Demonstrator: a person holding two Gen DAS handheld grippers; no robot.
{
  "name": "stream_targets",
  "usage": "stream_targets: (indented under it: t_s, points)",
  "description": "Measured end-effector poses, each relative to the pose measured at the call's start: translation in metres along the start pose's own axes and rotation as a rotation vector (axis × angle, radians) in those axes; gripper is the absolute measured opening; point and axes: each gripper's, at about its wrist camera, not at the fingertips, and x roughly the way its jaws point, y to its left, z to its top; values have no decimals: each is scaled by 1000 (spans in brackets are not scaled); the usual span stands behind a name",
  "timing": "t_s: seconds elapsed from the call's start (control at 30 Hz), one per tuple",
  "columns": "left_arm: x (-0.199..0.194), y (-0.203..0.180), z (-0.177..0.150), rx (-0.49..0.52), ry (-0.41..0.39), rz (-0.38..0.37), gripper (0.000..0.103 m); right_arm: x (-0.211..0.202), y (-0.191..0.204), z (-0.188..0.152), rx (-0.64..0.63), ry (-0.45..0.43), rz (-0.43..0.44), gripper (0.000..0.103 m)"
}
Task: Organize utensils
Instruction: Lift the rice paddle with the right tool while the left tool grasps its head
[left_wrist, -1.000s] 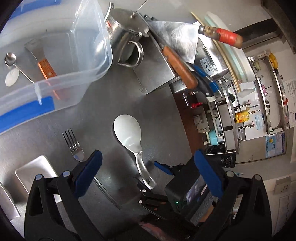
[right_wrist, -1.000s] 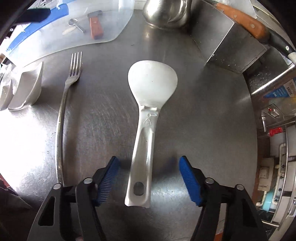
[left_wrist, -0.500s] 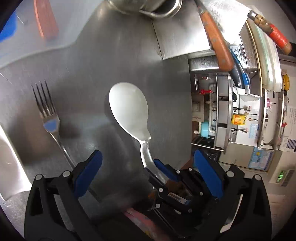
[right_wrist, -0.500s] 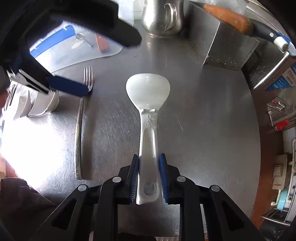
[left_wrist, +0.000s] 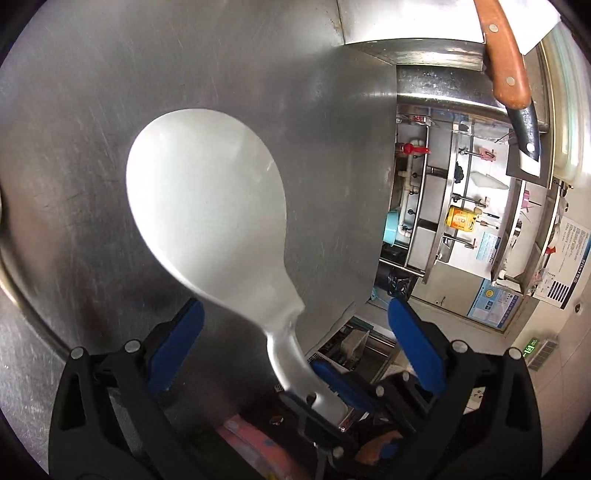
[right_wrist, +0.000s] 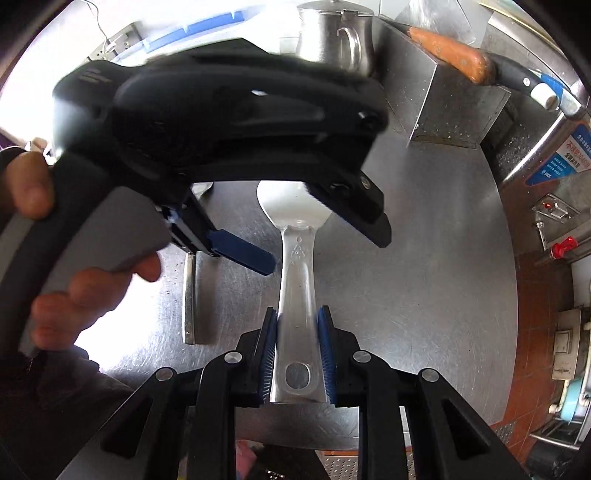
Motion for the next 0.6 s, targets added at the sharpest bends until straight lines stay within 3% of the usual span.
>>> stream_targets:
  t_s: [0.1, 0.17, 0.37, 0.43, 0.47, 0.6]
  points:
    - [2, -3, 4, 23, -5, 19, 84, -5, 3, -3, -12, -2, 4, 24]
    - [1, -2, 6, 21, 0, 21, 62, -7, 7, -5, -19, -4, 3, 24]
    - [3, 2, 6, 22, 19, -24, 26, -10, 14, -8, -17, -10, -16, 24]
    - [1, -5, 3, 47, 13, -41, 19, -13, 15, -10, -16, -11, -21, 20]
    - [-2, -12, 1, 71, 1, -41, 17, -14, 16, -8, -19, -12, -14, 8]
    - [-18, -31, -5, 134, -34, -85, 13, -23, 21, -7, -41, -33, -26, 6]
